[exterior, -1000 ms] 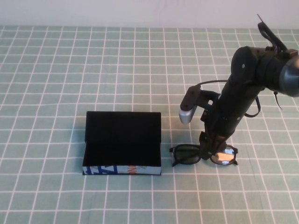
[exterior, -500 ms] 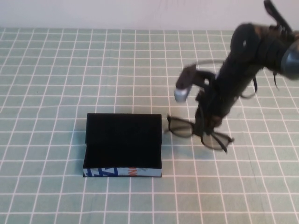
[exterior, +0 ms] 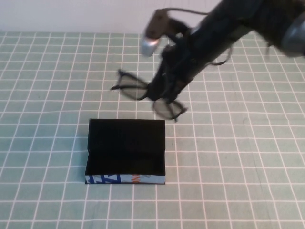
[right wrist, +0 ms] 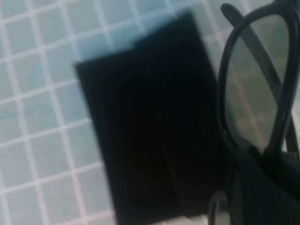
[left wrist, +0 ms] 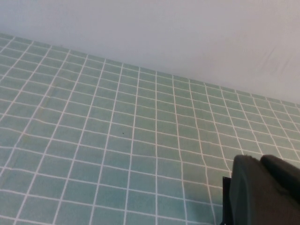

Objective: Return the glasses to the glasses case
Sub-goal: Place the glasses in the glasses case

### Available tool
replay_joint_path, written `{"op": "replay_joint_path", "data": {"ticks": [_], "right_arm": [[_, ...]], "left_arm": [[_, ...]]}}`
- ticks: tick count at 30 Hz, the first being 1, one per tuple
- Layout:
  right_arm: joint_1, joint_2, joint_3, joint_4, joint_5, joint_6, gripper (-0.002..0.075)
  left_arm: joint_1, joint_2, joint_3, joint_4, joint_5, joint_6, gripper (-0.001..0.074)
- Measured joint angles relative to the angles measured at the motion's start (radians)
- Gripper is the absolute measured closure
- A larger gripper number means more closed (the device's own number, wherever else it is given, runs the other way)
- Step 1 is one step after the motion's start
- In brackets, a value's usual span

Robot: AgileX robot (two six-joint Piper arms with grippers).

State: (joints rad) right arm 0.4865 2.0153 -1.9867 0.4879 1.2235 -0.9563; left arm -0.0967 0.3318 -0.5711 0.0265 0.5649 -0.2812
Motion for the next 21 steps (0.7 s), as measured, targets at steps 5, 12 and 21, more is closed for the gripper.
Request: {"op": "replay_joint_path", "data": {"ticks": [5,12,21], "right_arm": [[0.111,0.016,-0.002,0.0,0.008,-0.002,0.0706],[0.195,0.099,-0.003,-0.042,0.008,-0.072,0.0706],[0.204,0.19,-0.003,-0.124,0.006,-0.076,0.0706]], "left_arm": [[0.0,0.0,0.0,0.0,0.0,0.0,0.0736],[0.0,0.0,0.0,0.0,0.012,0.0,0.0736],[0.0,0.0,0.0,0.0,0.045,0.0,0.0736]]}}
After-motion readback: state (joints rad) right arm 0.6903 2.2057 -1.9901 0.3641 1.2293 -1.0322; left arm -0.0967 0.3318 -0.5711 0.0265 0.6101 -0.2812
